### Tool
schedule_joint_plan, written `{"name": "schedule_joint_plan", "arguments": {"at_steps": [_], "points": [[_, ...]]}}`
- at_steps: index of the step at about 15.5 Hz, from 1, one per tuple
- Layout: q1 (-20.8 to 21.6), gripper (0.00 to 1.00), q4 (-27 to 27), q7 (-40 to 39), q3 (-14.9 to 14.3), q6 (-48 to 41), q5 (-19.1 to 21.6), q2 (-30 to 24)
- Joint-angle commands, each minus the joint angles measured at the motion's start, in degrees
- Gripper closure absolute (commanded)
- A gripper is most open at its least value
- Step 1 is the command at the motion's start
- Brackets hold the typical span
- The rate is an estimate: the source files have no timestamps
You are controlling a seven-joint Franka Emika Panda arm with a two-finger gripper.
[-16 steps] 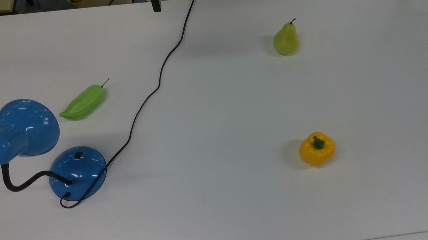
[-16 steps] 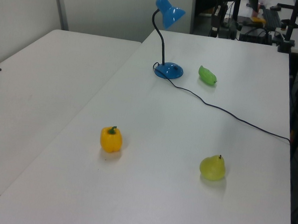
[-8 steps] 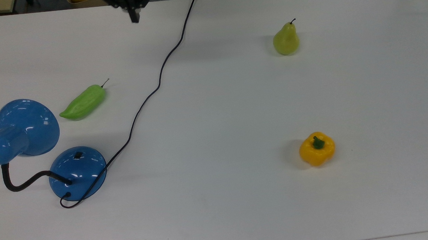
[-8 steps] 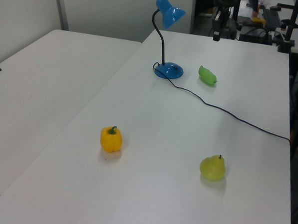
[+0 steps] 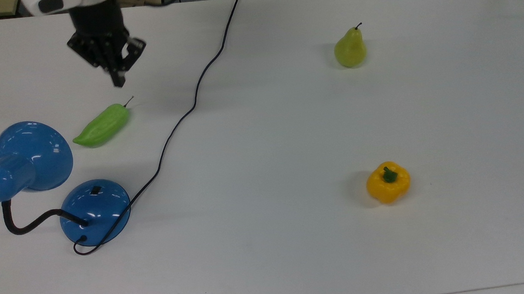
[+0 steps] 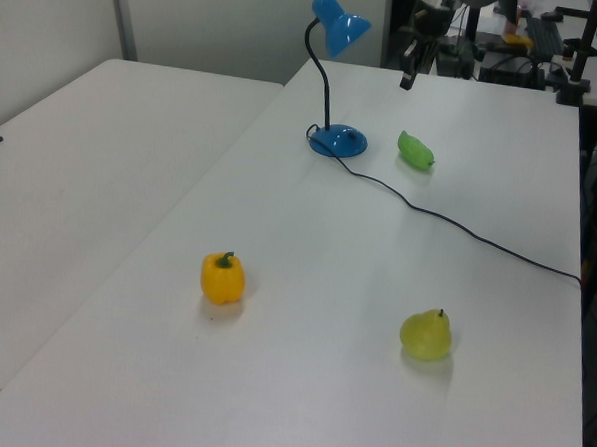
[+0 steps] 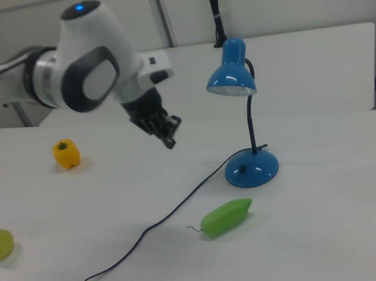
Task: Turn on desk lamp
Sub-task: 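Move the gripper down toward the blue lamp's round base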
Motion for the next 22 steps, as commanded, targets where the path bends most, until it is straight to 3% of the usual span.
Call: {"name": "schedule_joint_plan", "arguments": {"at_steps": [1, 12, 22], "points": [[-0.90, 1.00, -0.58, -1.14, -0.78, 8.65, -1.23, 4.24], [-4.33, 1.00, -0.05, -1.14, -0.78, 36.25, -5.19, 18.40], [-4.77, 1.00, 3.73, -1.06, -0.69, 41.79, -6.95, 24.82]]}}
